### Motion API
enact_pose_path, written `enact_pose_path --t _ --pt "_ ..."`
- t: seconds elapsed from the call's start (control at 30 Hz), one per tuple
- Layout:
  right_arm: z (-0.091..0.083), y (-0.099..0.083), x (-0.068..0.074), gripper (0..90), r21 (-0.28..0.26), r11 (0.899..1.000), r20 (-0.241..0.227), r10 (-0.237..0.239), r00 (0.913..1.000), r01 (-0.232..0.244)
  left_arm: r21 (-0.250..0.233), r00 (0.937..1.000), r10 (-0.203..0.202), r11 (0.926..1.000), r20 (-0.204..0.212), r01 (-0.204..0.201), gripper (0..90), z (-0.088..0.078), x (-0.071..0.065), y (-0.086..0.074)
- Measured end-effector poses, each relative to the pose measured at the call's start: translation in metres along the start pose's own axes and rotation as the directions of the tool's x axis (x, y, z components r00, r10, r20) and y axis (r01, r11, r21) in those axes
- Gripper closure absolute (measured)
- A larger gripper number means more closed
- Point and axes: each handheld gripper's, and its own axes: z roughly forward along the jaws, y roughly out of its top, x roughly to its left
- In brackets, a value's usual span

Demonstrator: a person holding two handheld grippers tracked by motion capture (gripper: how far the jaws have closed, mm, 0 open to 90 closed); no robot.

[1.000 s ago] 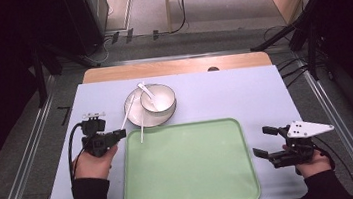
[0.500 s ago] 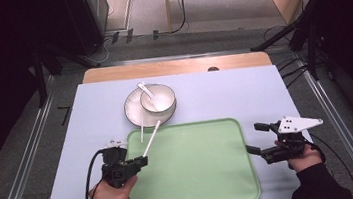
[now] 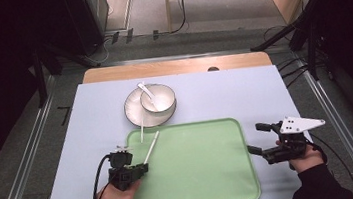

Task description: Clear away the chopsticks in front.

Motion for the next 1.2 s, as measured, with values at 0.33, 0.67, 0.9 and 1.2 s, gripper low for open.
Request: enact_pose_path --t 0.33,0.67,0.9,1.2 --pt "0.0 0.0 0.001 14.1 0.002 1.0 -0.003 -0.002 1.0 0.002 0.001 0.9987 0.031 0.9995 -0.04 -0.031 76.5 0.004 0.002 0.001" --pt "-0.001 -0.001 0.001 14.1 0.005 1.0 -0.003 -0.001 1.0 0.001 0.016 0.9971 0.027 0.9995 -0.071 -0.026 71.7 0.0 0.009 0.005" --pt "-0.001 -0.001 0.002 14.1 0.002 1.0 -0.003 0.0 1.0 0.0 -0.016 0.9989 0.043 0.999 0.019 -0.043 57.3 -0.01 0.017 0.013" --pt "-0.005 -0.003 0.003 14.1 0.003 1.0 0.008 0.004 1.0 -0.004 -0.105 0.9878 0.141 0.9855 0.066 -0.134 40.6 -0.019 0.017 0.045"
